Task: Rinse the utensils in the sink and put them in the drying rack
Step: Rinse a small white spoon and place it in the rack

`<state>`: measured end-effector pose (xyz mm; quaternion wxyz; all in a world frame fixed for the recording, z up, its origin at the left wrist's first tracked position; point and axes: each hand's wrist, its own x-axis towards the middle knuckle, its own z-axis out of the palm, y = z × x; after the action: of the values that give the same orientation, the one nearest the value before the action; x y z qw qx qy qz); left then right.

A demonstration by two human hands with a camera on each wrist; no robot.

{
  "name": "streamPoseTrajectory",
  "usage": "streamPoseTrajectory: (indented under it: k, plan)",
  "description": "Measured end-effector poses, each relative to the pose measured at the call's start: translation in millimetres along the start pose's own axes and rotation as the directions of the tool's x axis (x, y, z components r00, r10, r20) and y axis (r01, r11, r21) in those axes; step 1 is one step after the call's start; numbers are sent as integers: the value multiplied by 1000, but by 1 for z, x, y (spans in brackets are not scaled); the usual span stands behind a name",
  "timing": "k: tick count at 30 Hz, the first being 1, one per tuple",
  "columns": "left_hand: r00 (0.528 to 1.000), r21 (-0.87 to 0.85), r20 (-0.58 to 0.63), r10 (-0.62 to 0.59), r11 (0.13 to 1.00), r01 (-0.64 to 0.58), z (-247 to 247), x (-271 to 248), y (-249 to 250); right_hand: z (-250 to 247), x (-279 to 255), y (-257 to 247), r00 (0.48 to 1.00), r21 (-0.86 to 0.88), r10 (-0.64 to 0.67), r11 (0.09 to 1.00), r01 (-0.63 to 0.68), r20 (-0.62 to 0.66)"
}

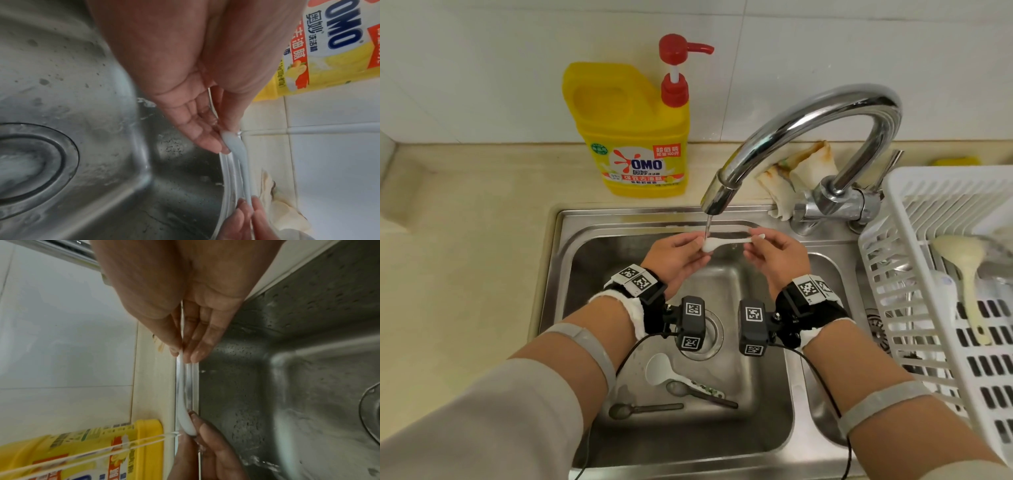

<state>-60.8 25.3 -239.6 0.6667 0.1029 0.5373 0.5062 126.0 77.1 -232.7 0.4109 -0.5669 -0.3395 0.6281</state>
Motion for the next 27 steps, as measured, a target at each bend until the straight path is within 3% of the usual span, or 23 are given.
streamPoseTrajectory:
  k: [5,12,19,23,27]
  plan:
    - [1000,-76,3,-8,997,8,1,-2,5,1,0,4,1000,-22,25,999,-25,-5]
    - [999,-111,-44,14,994,-19,-23,-11,11,22,-1,16,991,-40,84,996,-81,104]
    - [989,-105,-140,43,993,-58,-43,-21,18,41,-4,21,972,-268,78,963,-16,222]
    - [984,-12,-154,94,995,-97,-45,-27,20,46,-10,16,944,-672,-13,699,245,331]
    - [985,211,-96,141,970,-119,-33,-37,20,49,-27,8,904,-777,-32,498,385,427]
